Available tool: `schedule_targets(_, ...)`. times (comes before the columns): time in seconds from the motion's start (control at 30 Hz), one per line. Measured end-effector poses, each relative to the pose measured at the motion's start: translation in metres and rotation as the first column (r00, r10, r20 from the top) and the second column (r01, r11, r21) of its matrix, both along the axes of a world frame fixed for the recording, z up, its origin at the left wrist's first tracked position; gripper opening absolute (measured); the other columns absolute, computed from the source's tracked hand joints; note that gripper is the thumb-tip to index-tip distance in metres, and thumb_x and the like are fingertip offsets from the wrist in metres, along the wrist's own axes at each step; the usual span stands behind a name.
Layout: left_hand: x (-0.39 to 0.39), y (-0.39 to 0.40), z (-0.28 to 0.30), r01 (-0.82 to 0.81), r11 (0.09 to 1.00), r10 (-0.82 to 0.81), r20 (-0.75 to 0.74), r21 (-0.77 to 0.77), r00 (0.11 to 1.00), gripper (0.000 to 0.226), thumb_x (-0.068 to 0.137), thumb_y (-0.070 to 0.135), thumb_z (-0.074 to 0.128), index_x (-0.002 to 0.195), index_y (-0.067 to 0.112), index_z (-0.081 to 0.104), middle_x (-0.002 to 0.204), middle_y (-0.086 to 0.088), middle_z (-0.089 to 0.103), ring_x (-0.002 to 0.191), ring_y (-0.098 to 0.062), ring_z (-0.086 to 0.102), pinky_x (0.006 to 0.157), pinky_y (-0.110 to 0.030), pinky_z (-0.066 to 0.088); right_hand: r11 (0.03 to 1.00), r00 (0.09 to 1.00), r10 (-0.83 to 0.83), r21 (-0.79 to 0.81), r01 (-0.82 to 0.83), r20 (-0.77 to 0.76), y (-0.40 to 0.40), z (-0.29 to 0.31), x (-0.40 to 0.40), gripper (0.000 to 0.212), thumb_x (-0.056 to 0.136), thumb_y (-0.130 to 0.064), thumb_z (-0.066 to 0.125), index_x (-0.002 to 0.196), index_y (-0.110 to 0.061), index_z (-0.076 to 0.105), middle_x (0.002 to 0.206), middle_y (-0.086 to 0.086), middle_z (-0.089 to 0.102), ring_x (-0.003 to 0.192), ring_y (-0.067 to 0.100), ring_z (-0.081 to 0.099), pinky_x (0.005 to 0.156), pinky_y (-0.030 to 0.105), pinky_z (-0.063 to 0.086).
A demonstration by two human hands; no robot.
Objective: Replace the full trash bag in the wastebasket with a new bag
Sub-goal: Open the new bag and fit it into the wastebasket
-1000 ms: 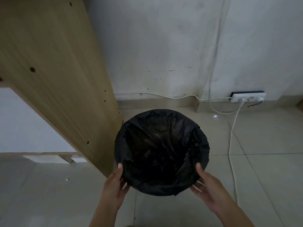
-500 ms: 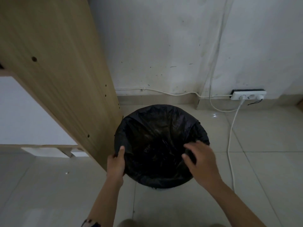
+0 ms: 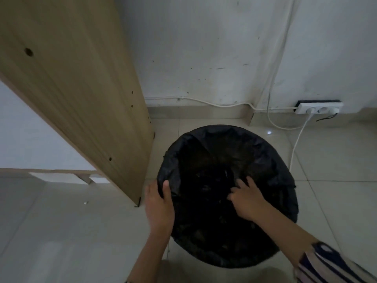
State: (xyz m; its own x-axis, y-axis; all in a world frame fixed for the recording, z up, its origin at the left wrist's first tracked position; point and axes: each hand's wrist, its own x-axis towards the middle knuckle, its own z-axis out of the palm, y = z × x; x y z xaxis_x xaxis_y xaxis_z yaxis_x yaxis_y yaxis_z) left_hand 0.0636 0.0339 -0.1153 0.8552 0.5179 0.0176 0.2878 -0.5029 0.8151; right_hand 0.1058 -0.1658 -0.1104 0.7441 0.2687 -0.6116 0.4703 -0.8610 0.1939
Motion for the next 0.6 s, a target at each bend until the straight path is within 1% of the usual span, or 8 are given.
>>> schedule_targets(0.07,-0.005,0.002,0.001,0.030,0.999,-0.031,0.001,0.040,1.000,0.034,0.095,0.029,0.039,0.106,0.000,0.055,0.097,-0.013,0.051,0.087,-0.023,0.047,0.075,-0.028,0.035,0.979,1.000,-0.014,-0.202,0.011,-0.014,-0.015,-0.012,0.007,0.053,0.095,-0.037,0.028,0.145,-0.021,0.019,0.156,0.007,0.014,0.144,0.030,-0.002,0.112,0.057,-0.012)
schedule_targets(0.17,-0.011,0.001,0.003,0.063,0.997,-0.063,0.015,0.047,0.998,0.033,0.095,0.028,0.040,0.104,0.000,0.056,0.091,-0.007,0.048,0.084,-0.022,0.047,0.072,-0.026,0.032,0.924,0.997,0.043,-0.382,-0.014,0.066,-0.038,-0.027,0.014,0.060,0.095,-0.048,0.016,0.147,-0.020,0.008,0.157,0.008,0.002,0.144,0.029,-0.009,0.109,0.053,-0.021)
schedule_targets(0.27,-0.015,-0.001,0.003,0.067,0.997,-0.069,0.035,0.047,0.997,0.033,0.095,0.028,0.040,0.112,0.003,0.055,0.093,-0.004,0.047,0.084,-0.015,0.044,0.074,-0.024,0.031,0.942,0.989,0.062,-0.336,-0.015,0.131,-0.040,-0.035,0.013,0.061,0.095,-0.047,0.022,0.147,-0.016,0.010,0.156,0.012,0.009,0.144,0.030,-0.002,0.106,0.053,-0.023)
schedule_targets(0.3,-0.016,-0.001,0.003,0.066,0.997,-0.068,0.037,0.050,0.997,0.033,0.095,0.027,0.040,0.114,0.004,0.055,0.094,-0.002,0.047,0.084,-0.013,0.043,0.073,-0.022,0.031,0.976,0.986,0.047,-0.218,-0.011,0.159,-0.038,-0.039,0.012,0.061,0.093,-0.046,0.032,0.145,-0.015,0.019,0.153,0.014,0.021,0.143,0.031,0.007,0.107,0.054,-0.021)
schedule_targets(0.37,-0.017,0.001,0.003,0.078,0.995,-0.080,0.039,0.063,0.996,0.033,0.095,0.027,0.041,0.115,0.006,0.055,0.094,-0.002,0.047,0.084,-0.012,0.043,0.074,-0.021,0.030,0.991,0.962,0.132,-0.022,-0.131,0.237,-0.022,-0.042,0.005,0.054,0.077,-0.040,0.064,0.122,-0.012,0.056,0.126,0.017,0.056,0.126,0.032,0.044,0.111,0.054,0.008)
schedule_targets(0.43,-0.019,0.004,0.001,0.099,0.993,-0.101,0.034,0.069,0.994,0.033,0.094,0.028,0.041,0.116,0.006,0.055,0.095,-0.002,0.049,0.084,-0.013,0.044,0.076,-0.022,0.032,0.959,0.934,0.276,0.006,-0.285,0.225,-0.013,-0.045,-0.001,0.044,0.066,-0.036,0.074,0.104,-0.013,0.068,0.107,0.012,0.067,0.108,0.028,0.057,0.100,0.046,0.026)
schedule_targets(0.5,-0.023,0.006,0.000,0.111,0.991,-0.113,0.032,0.078,0.993,0.034,0.094,0.028,0.042,0.118,0.007,0.054,0.094,-0.002,0.050,0.083,-0.013,0.045,0.076,-0.021,0.032,0.986,0.983,0.161,-0.060,-0.156,0.086,-0.020,-0.059,-0.002,0.060,0.088,-0.041,0.048,0.139,-0.013,0.035,0.143,0.012,0.040,0.136,0.030,0.027,0.114,0.049,0.009)
schedule_targets(0.6,-0.028,0.007,0.001,0.123,0.988,-0.126,0.032,0.092,0.992,0.033,0.094,0.027,0.043,0.119,0.008,0.054,0.092,-0.001,0.049,0.083,-0.012,0.045,0.074,-0.018,0.031,0.942,1.000,0.014,-0.335,-0.018,-0.015,-0.029,-0.063,0.006,0.074,0.091,-0.053,0.030,0.147,-0.013,0.000,0.157,0.009,0.004,0.144,0.030,-0.006,0.114,0.050,-0.013)
